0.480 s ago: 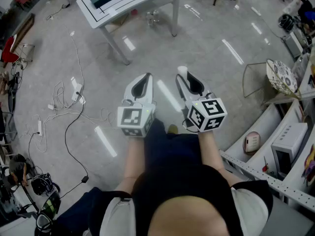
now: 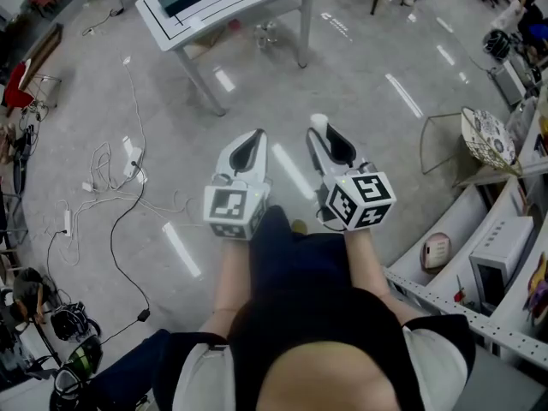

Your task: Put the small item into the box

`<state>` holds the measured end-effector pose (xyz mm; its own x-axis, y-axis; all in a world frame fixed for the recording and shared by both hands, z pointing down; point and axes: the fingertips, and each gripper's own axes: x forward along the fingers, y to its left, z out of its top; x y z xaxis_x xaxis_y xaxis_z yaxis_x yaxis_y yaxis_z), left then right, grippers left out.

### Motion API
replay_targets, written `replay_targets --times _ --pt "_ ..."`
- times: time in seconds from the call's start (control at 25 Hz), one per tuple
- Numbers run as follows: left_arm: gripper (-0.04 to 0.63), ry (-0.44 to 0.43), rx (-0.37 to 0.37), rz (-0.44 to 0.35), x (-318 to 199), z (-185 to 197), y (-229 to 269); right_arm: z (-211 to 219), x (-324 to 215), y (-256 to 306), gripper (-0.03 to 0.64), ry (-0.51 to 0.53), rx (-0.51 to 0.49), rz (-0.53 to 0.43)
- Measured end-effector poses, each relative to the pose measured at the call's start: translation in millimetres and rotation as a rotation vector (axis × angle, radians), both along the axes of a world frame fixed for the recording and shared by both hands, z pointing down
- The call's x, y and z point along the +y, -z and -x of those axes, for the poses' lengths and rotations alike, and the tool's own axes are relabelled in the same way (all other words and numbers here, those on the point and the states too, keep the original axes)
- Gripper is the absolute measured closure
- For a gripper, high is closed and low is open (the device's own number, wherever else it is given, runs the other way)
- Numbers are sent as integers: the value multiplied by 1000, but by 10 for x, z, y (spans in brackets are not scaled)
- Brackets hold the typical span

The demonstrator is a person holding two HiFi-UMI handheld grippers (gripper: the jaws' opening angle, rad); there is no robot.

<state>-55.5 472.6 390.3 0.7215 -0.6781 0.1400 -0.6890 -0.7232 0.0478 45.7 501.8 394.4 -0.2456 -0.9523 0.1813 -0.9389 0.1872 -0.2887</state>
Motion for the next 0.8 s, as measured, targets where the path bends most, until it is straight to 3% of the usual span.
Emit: replay_targets --times 0.4,0.8 --pt "584 13 -12 15 -3 -45 -46 -38 -56 -27 491 11 -17 10" --pt "584 51 -7 9 -345 90 -37 1 -333 19 491 21 11 -4"
